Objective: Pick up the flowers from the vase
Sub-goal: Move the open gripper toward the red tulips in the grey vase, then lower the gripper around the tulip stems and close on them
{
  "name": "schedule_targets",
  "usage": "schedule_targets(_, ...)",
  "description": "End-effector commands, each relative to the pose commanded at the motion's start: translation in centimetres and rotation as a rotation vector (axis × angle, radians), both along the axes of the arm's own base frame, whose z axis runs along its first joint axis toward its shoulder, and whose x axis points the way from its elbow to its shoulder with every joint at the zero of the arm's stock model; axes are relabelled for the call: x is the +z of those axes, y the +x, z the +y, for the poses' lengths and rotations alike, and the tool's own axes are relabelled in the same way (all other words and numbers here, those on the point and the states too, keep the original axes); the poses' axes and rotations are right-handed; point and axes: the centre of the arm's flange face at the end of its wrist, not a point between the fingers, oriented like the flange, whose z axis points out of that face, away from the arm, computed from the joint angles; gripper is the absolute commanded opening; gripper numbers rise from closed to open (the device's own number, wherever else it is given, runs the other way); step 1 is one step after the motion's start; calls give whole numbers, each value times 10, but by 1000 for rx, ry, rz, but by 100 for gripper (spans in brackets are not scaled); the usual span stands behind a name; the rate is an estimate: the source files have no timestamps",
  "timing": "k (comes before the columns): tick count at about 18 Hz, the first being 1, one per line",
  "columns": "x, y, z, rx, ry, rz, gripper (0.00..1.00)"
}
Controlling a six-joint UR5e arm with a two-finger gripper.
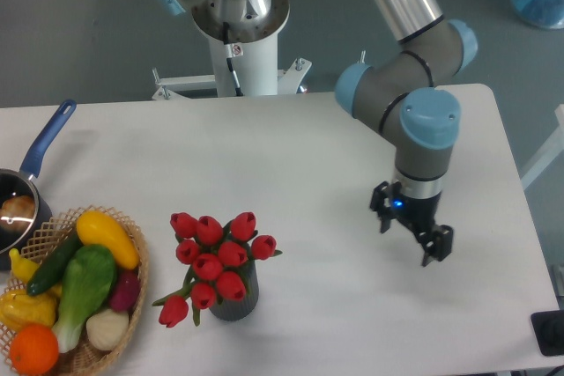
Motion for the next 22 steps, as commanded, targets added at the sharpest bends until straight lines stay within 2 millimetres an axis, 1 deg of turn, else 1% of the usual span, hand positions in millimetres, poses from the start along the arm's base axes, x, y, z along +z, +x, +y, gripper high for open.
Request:
schedule_targets(2,-6,19,12,-18,-2,-22,100)
schedule_targets(3,2,28,11,4,4,-28,100)
schedule_targets(5,24,48,1,58,36,-43,100)
schedule_targets(7,46,64,-5,54,92,-58,100)
schedule_targets(8,55,70,-7,42,156,-94,100)
schedule_targets(11,57,86,-5,44,250,-193,100)
schedule_targets(13,69,98,1,59,321,-260,100)
schedule_targets(15,85,100,4,79,362,-284,100)
schedule_targets(16,88,100,4,91,377,-299,100)
schedule_targets(19,98,107,11,99,456,-394,100)
schedule_targets(22,107,109,17,111,488,-436,100)
